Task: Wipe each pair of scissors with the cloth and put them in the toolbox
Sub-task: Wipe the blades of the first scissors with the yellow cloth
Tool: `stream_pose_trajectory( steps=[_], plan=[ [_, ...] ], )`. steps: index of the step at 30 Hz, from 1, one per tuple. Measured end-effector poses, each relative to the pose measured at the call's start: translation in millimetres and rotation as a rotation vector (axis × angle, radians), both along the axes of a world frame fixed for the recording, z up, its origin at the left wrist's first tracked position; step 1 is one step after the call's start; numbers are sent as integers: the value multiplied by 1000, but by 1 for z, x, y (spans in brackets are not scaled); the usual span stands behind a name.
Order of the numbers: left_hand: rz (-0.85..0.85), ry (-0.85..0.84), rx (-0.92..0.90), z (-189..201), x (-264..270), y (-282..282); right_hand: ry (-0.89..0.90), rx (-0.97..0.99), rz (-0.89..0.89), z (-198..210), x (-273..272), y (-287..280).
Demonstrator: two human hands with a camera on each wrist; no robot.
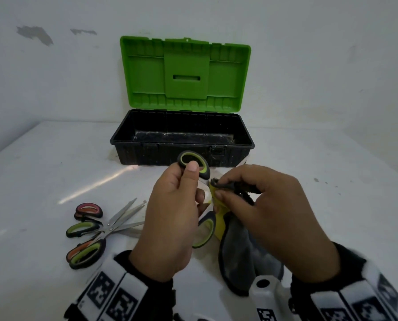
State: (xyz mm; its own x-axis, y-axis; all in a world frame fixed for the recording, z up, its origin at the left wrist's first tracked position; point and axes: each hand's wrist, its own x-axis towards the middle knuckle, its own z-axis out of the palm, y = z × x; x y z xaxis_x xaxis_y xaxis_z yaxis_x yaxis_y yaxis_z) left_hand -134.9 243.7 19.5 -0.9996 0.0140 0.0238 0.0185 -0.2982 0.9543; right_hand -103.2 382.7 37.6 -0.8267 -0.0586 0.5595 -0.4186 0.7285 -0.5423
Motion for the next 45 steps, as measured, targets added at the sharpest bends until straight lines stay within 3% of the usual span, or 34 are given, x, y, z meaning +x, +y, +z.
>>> stream_pose_trajectory(
  steps=[3, 9, 13, 17, 22, 26, 30, 37, 45],
  plan=[
    [21, 44, -32, 1, 0, 0, 44, 33, -43, -5, 0, -6],
    [2, 40, 28, 3, -1, 3, 10, -186, -90, -1, -10, 6],
    [-14, 61, 56, 4, -3, 0, 8, -133, -22, -3, -5, -4],
    [-50, 60, 60, 4, -3, 2, 39, -187, -119, -4, -12, 6],
    [-32, 50, 29, 4, -3, 1, 11, -196, -39, -8, -4, -2],
    [-44, 37, 38, 4, -2, 3, 36, -218, -122, -4, -9, 6],
    [0, 53, -21, 6, -4, 2, 21, -142, -44, -5, -4, -1],
    [20, 108, -90, 9, -4, 4, 84, -121, -88, -5, -11, -2],
    [29, 67, -113, 6, -5, 0, 179, 268, -70, -15, -6, 0]
  ],
)
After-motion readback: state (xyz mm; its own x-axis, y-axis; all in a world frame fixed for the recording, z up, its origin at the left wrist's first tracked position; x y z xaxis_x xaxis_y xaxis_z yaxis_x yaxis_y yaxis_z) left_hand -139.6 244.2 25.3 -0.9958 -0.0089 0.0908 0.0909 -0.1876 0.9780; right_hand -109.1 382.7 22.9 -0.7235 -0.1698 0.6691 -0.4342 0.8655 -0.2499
